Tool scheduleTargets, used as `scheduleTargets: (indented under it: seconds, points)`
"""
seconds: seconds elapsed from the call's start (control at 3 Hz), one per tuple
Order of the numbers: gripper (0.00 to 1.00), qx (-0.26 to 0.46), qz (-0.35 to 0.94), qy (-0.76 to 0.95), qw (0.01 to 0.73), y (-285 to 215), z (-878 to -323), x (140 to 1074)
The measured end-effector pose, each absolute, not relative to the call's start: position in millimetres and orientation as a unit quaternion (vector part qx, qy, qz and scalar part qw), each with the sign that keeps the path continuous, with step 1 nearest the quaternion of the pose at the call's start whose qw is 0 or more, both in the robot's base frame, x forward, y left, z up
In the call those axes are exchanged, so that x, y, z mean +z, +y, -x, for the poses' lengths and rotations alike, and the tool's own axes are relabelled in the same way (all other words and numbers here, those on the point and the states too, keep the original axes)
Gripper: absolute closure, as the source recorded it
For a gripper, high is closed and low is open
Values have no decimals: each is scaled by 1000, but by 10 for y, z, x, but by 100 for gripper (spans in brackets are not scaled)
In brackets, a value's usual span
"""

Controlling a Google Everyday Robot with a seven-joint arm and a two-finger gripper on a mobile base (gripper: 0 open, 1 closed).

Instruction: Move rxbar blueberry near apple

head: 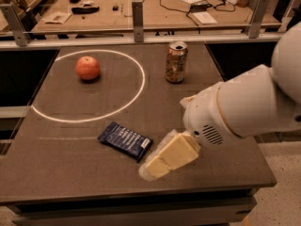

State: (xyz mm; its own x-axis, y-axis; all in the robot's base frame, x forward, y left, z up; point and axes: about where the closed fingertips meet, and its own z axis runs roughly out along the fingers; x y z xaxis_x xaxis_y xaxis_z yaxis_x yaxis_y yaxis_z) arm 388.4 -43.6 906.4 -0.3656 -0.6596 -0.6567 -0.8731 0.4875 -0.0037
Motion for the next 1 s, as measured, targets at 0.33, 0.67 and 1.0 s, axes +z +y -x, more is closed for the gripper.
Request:
scheduleTargets:
  seconds: [0.33, 0.67, 1.0]
  points:
    - [0, 188, 474, 804, 304, -151, -3877, 8883]
    - [0, 185, 467, 807, 310, 66, -3968, 8708]
    - [0, 186, 464, 812, 299, 245, -4044, 8599]
